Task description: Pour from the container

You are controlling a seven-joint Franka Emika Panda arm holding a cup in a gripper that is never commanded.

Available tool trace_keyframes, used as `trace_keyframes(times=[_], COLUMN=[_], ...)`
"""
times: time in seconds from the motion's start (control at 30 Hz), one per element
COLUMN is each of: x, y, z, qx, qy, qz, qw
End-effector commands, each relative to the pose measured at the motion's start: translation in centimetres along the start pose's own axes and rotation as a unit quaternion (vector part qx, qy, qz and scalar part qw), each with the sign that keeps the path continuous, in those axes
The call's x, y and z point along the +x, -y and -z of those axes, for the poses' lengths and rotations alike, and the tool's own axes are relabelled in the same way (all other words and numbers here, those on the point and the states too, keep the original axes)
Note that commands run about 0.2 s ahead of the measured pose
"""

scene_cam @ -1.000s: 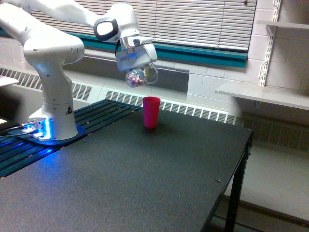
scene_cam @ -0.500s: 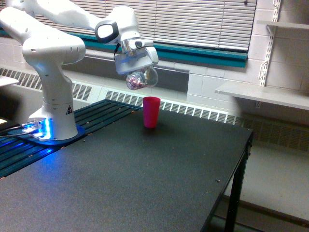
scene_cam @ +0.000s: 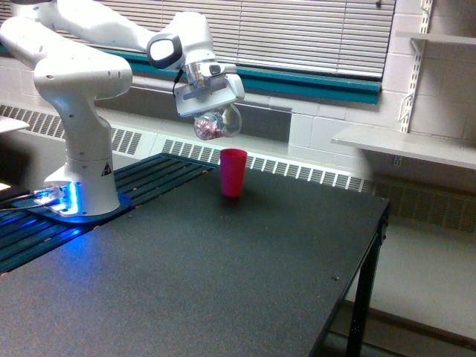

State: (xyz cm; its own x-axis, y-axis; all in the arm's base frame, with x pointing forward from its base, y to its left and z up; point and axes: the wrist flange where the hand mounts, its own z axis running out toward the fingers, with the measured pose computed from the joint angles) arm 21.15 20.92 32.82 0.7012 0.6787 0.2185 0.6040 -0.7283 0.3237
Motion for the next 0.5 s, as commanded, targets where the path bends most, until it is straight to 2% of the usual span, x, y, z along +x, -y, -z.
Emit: trace_keyframes(times=[0.03,0.5], x=[-1.18,-1.32], y=[-0.91,-1.11], z=[-1.13,-1.91], qx=[-0.004,-0.013], qy=[0.015,0.017], qz=[0.011,0.028], qw=[0.9998,0.9994])
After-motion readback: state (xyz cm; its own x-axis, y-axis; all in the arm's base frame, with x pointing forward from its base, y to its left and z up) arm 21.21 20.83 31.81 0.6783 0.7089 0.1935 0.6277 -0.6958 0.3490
